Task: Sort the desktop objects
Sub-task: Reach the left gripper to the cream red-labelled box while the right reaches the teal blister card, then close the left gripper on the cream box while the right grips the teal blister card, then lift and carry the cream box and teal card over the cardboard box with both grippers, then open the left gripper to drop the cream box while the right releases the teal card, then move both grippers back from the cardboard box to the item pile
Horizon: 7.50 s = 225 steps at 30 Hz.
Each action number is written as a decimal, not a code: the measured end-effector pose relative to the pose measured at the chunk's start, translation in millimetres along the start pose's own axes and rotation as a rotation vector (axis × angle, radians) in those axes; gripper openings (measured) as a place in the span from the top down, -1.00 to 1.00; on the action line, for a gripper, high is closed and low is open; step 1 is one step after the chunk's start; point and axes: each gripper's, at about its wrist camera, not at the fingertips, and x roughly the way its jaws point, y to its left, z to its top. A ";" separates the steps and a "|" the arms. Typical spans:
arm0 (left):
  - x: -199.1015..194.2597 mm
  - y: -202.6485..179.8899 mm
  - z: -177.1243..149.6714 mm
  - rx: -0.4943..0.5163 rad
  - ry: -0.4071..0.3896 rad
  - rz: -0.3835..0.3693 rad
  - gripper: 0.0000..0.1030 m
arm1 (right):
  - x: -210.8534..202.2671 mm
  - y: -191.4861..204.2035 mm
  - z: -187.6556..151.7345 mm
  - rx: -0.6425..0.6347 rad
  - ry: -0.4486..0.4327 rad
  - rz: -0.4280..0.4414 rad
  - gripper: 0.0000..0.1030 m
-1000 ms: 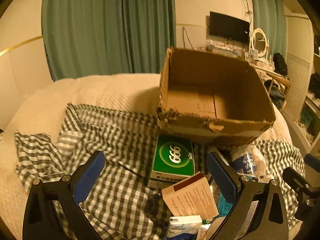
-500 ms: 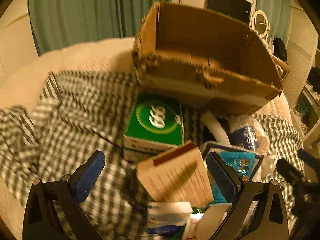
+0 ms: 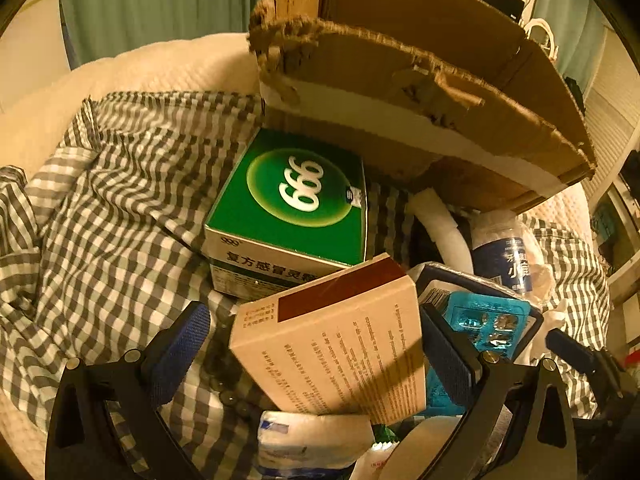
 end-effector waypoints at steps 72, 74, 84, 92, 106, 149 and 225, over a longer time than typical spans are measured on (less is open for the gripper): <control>-116.3 -7.7 17.8 0.173 -0.392 -0.003 -0.61 | -97.1 34.3 14.1 -0.092 -0.302 0.045 0.83; -120.7 -7.9 18.1 0.172 -0.401 -0.004 -0.61 | -102.1 34.4 14.2 -0.092 -0.314 0.043 0.83; -138.7 -11.2 19.1 0.175 -0.439 -0.009 -0.61 | -129.4 36.8 18.1 -0.099 -0.380 0.024 0.83; -143.2 -9.8 27.1 0.159 -0.449 -0.019 -0.61 | -142.7 40.6 26.7 -0.114 -0.420 0.019 0.83; -145.3 -13.7 50.1 0.153 -0.496 0.000 -0.61 | -140.0 43.5 54.7 -0.149 -0.454 0.003 0.83; -14.4 -46.4 164.7 0.191 -0.429 -0.032 -0.61 | -19.6 13.9 173.3 -0.151 -0.376 -0.059 0.81; -90.1 42.7 40.1 -0.055 -0.514 0.019 -1.00 | -93.7 19.6 40.0 -0.102 -0.375 -0.099 -0.55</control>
